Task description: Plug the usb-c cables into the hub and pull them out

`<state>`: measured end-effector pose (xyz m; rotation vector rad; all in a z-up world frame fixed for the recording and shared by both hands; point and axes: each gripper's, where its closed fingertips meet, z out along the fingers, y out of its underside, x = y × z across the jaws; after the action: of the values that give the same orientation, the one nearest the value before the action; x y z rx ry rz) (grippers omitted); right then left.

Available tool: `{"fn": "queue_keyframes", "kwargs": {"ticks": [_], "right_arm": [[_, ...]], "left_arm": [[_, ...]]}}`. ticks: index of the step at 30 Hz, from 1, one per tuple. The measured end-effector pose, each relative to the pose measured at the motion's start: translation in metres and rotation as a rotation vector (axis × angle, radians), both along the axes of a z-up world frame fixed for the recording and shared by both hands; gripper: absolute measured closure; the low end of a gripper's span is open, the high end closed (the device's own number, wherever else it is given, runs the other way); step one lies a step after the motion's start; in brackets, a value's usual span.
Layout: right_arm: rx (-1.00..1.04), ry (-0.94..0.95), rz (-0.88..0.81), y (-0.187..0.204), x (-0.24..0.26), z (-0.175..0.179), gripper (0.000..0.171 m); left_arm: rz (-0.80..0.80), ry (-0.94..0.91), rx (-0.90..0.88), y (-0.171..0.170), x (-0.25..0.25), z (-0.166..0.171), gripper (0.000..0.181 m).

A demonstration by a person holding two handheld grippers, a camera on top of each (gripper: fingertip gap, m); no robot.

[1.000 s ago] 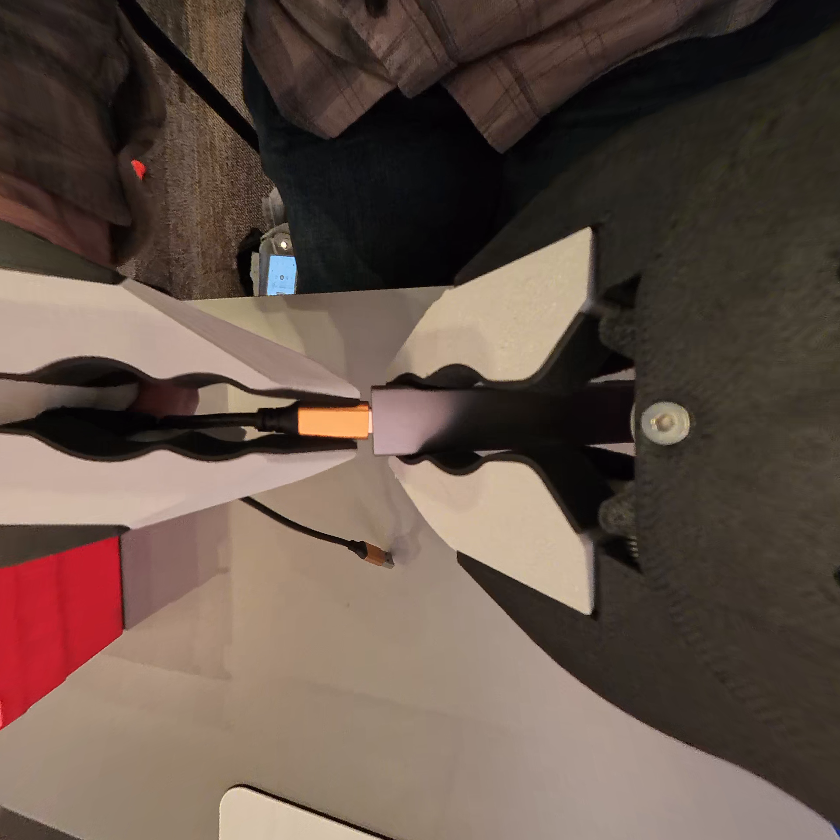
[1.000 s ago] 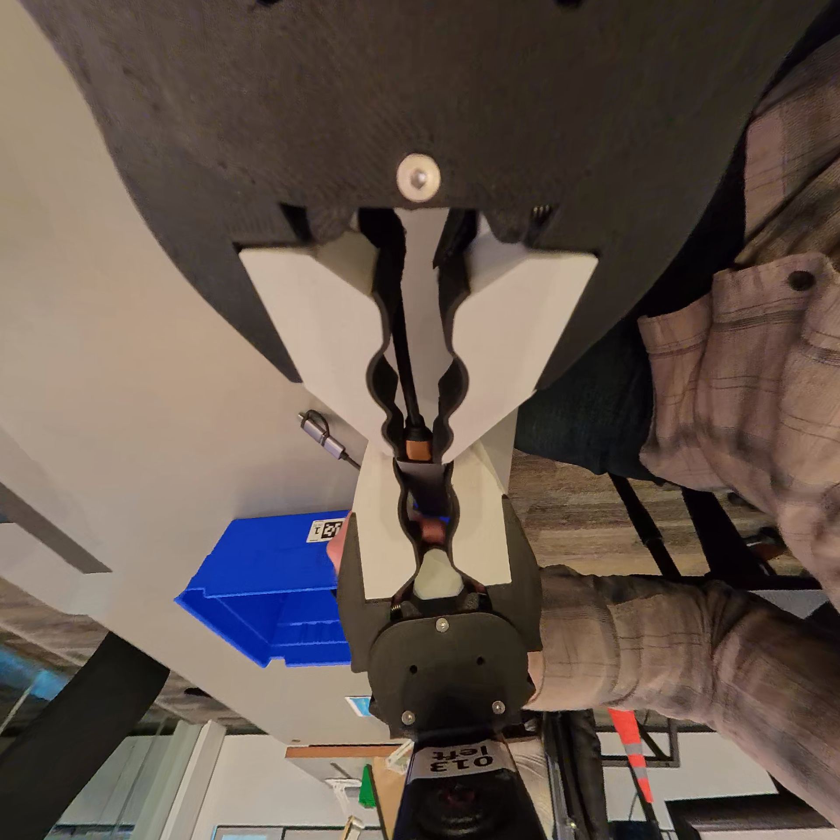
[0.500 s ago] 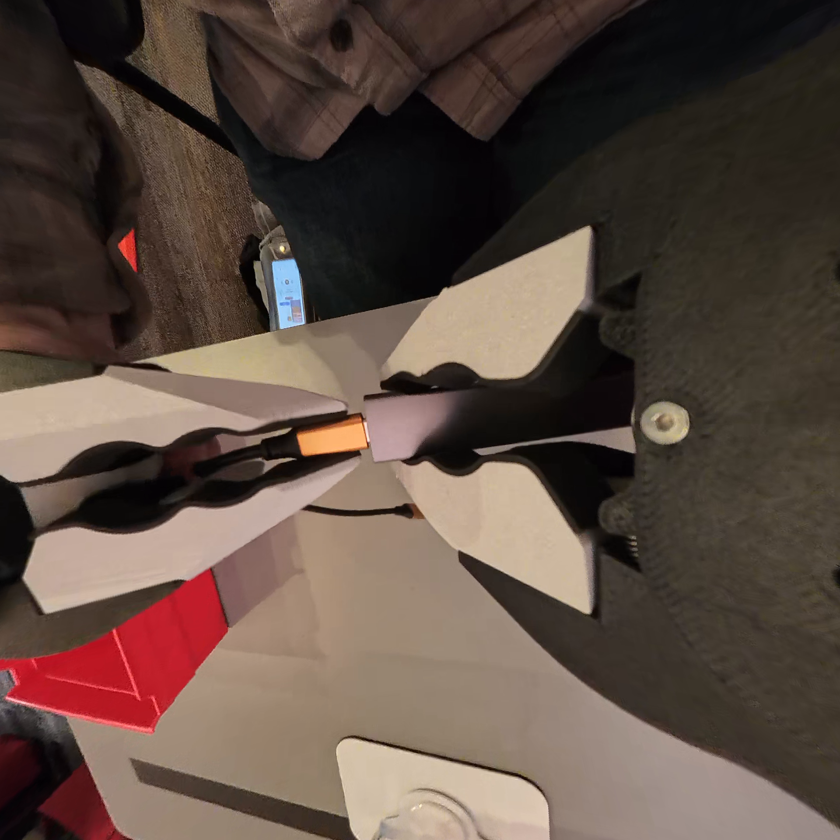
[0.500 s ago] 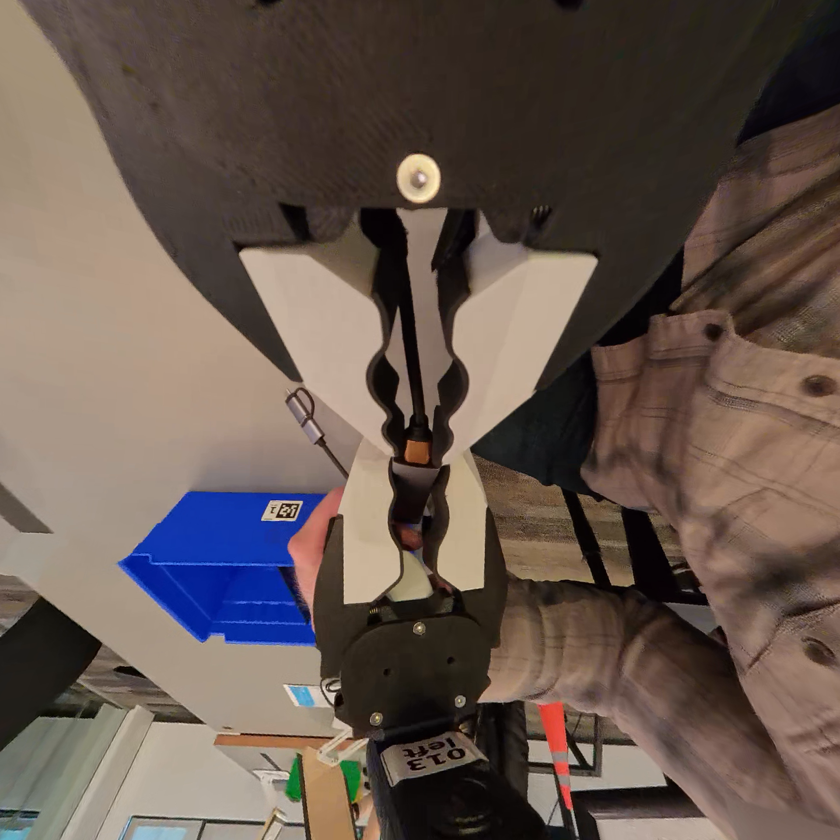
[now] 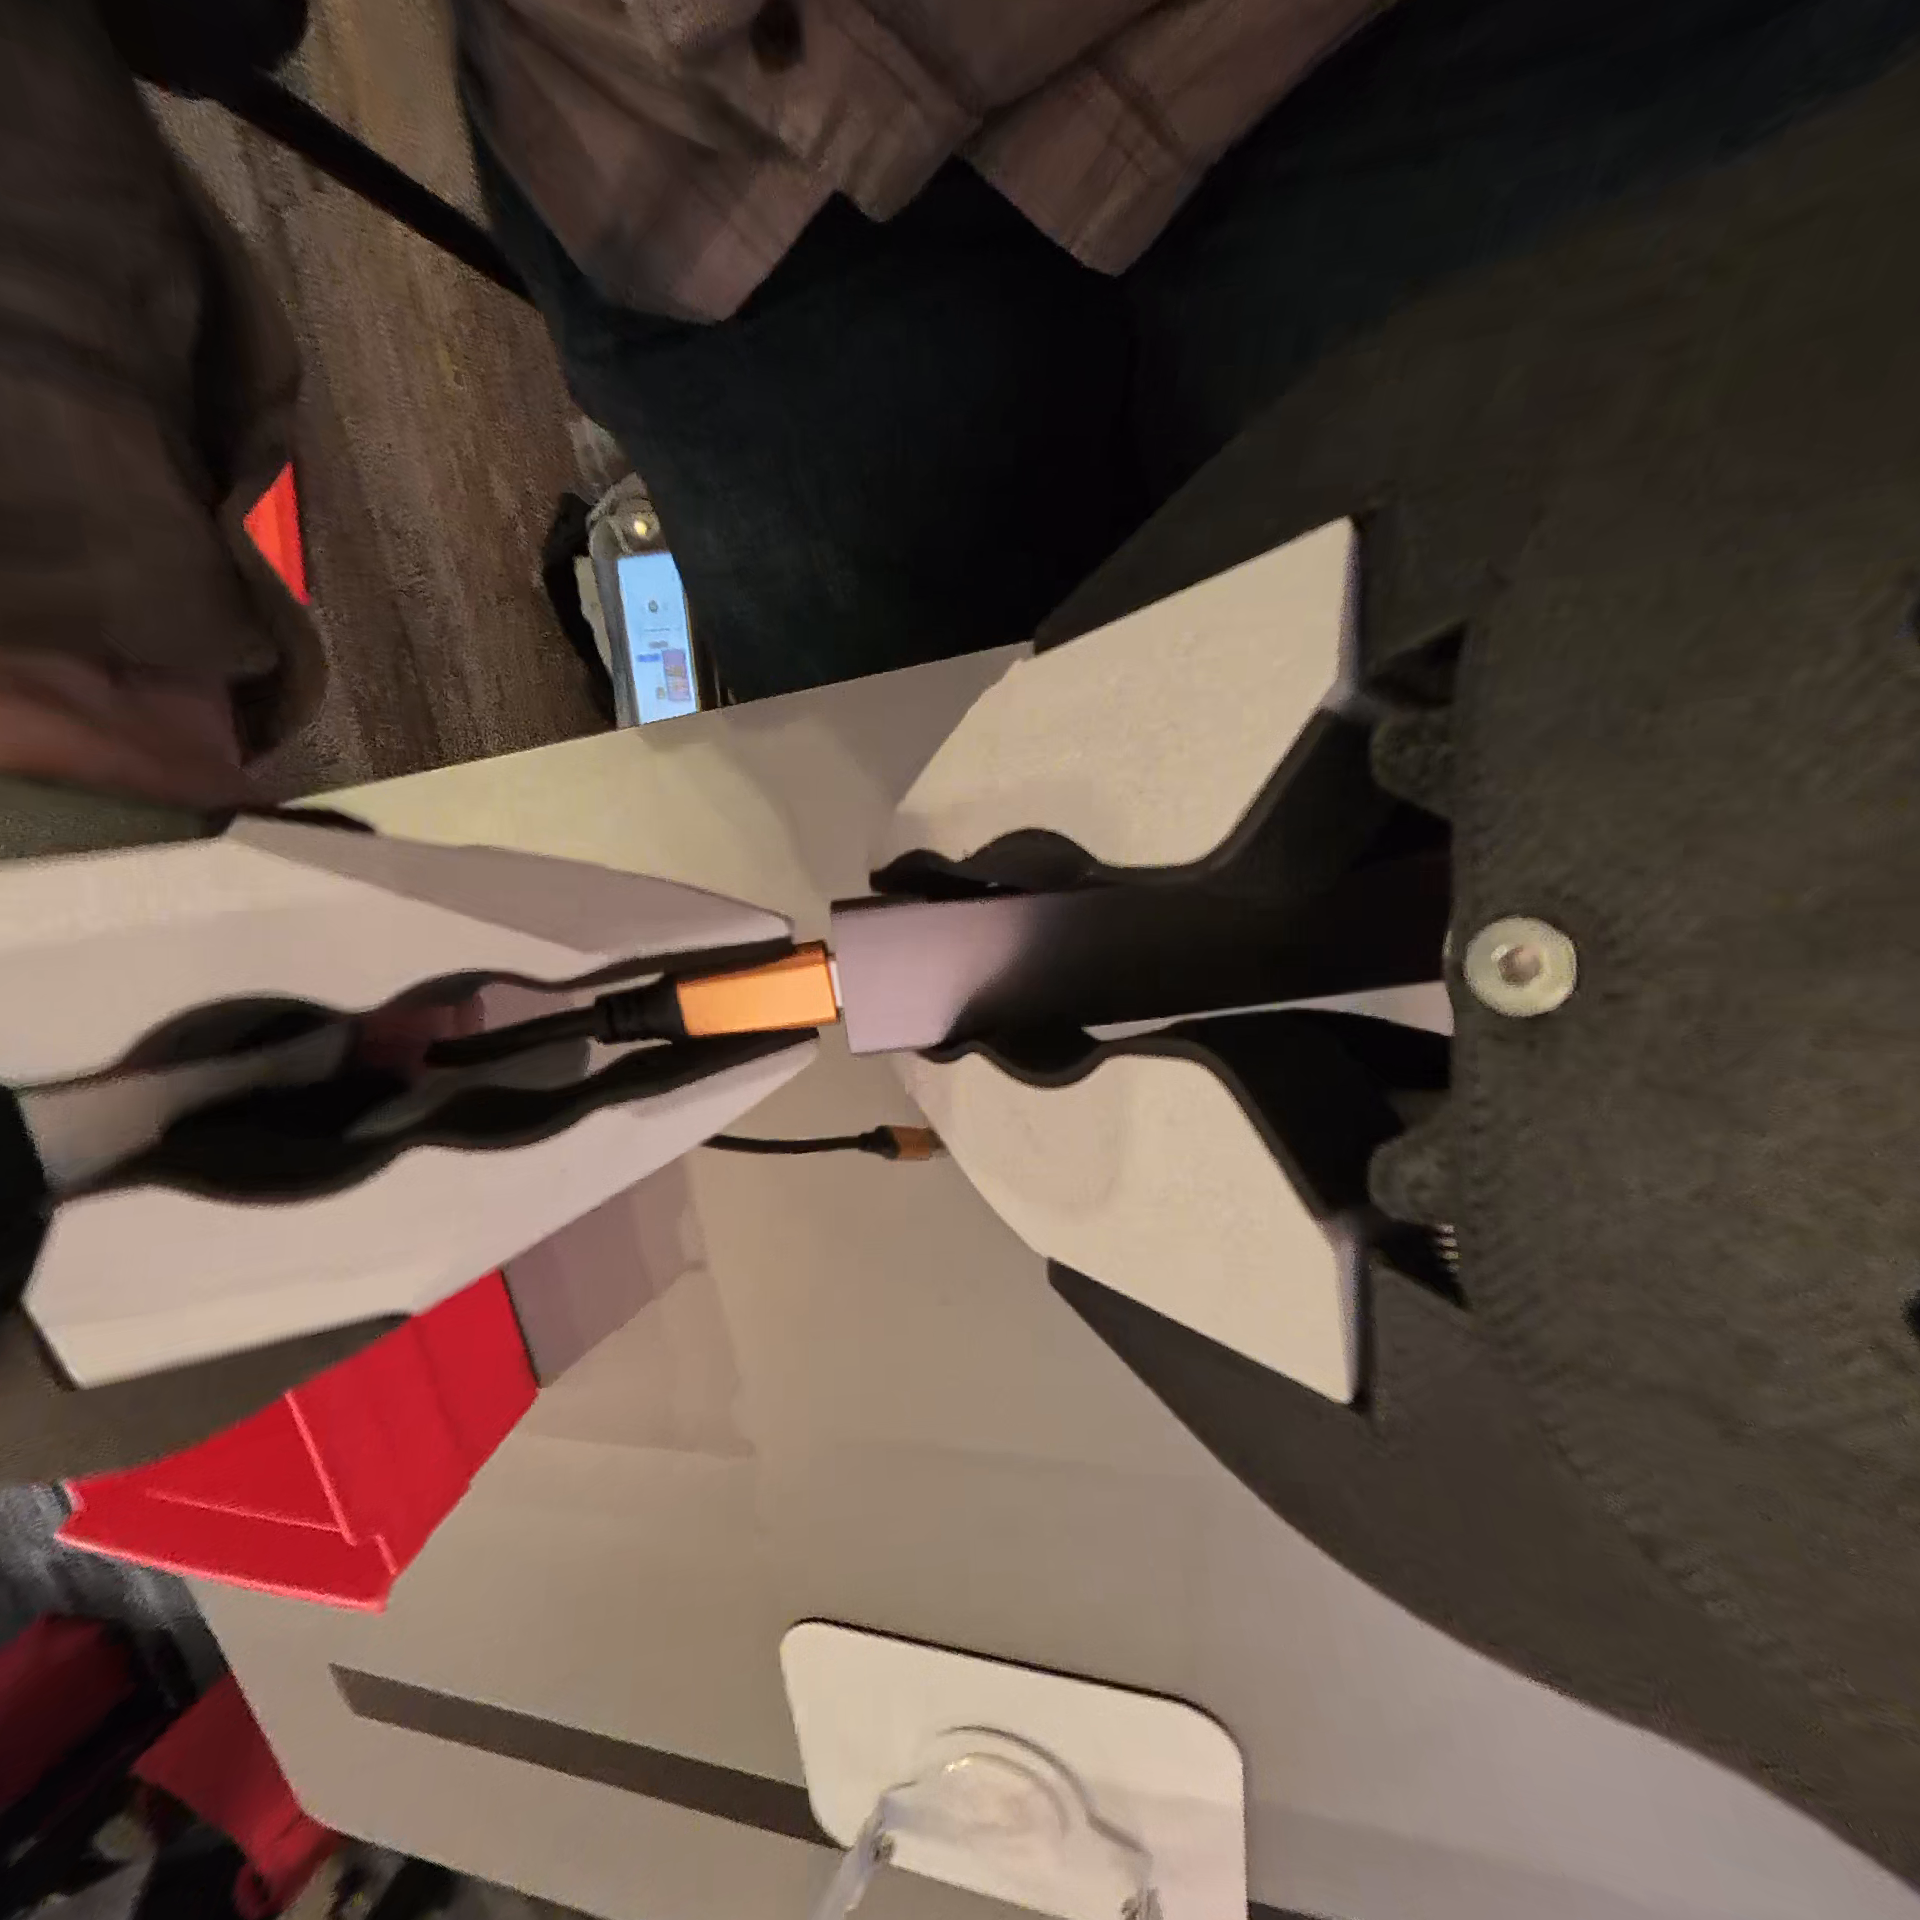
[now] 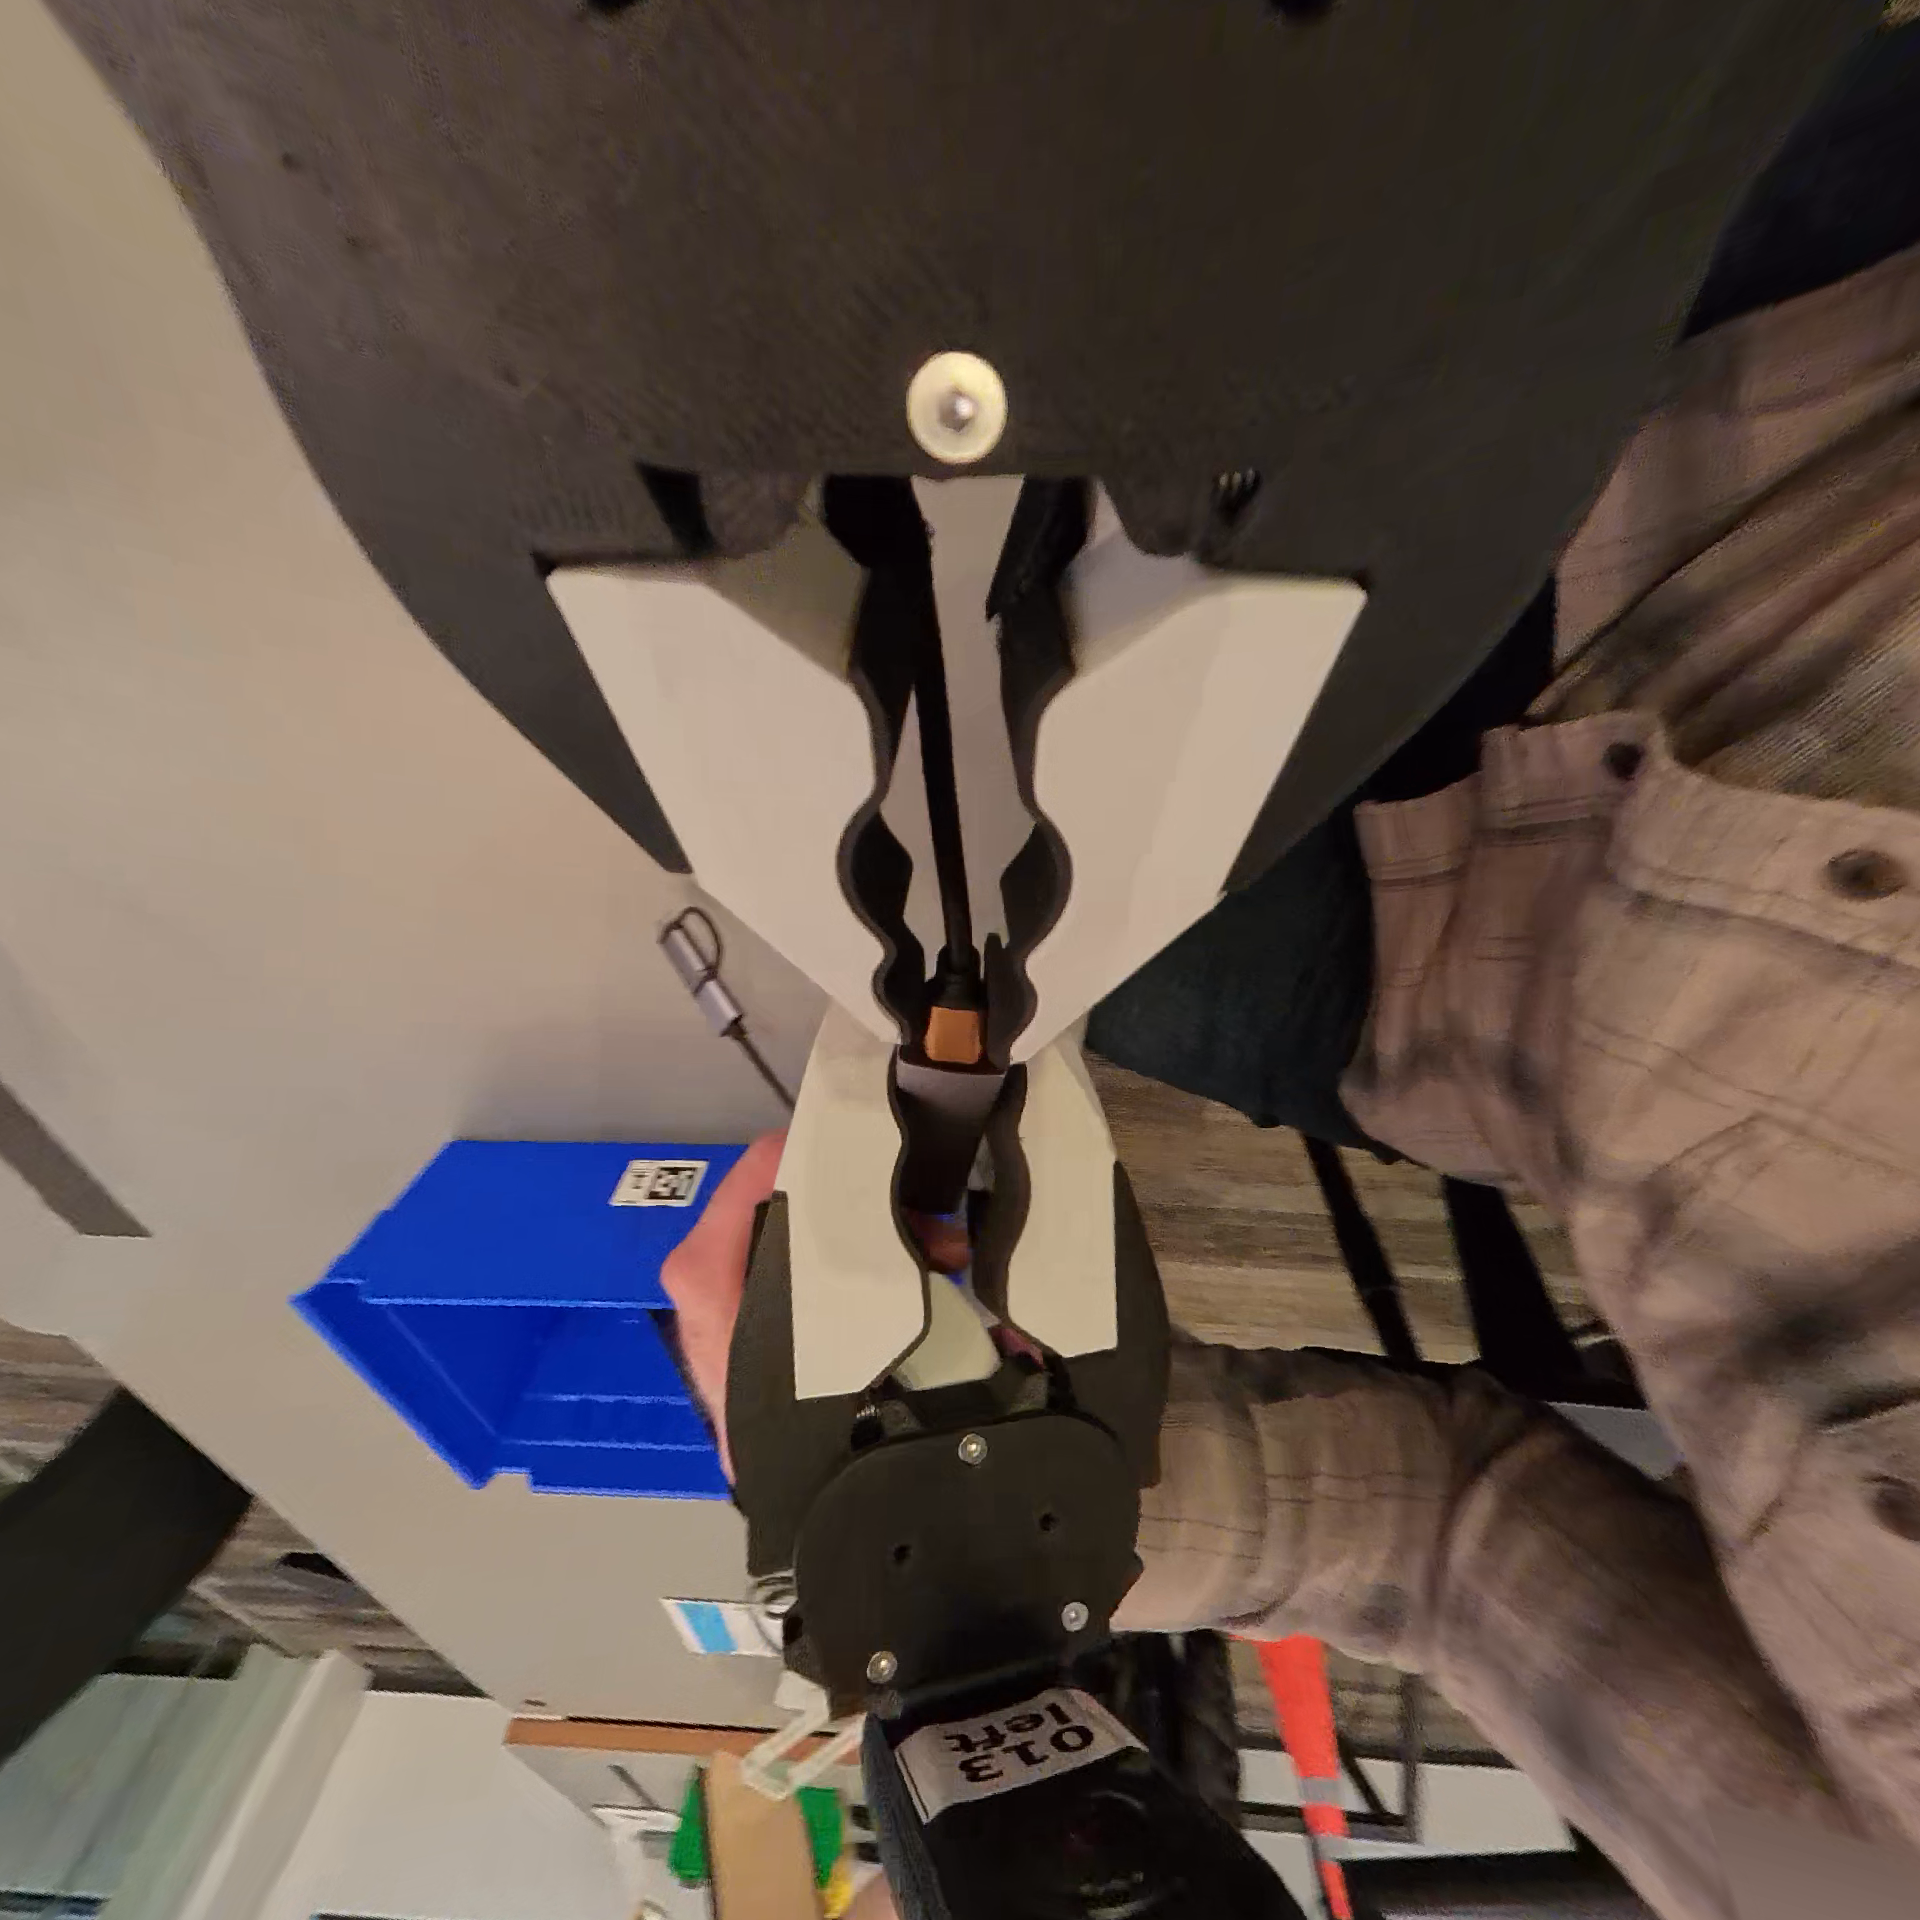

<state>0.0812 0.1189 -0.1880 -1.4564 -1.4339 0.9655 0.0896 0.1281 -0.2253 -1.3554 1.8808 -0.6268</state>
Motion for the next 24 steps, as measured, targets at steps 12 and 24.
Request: {"fn": "queue_keyframes", "kwargs": {"ticks": [12,24], "right_arm": [[0.159,-0.067,-0.189,0.012,0.001,0.008,0.162],[-0.025,0.066,0.020,-0.011,0.006,0.024,0.161]], "left_arm": [[0.077,-0.043,-0.035,0.010,0.001,0.007,0.159],[-0.025,-0.096,0.137,-0.008,0.006,0.022,0.159]]}}
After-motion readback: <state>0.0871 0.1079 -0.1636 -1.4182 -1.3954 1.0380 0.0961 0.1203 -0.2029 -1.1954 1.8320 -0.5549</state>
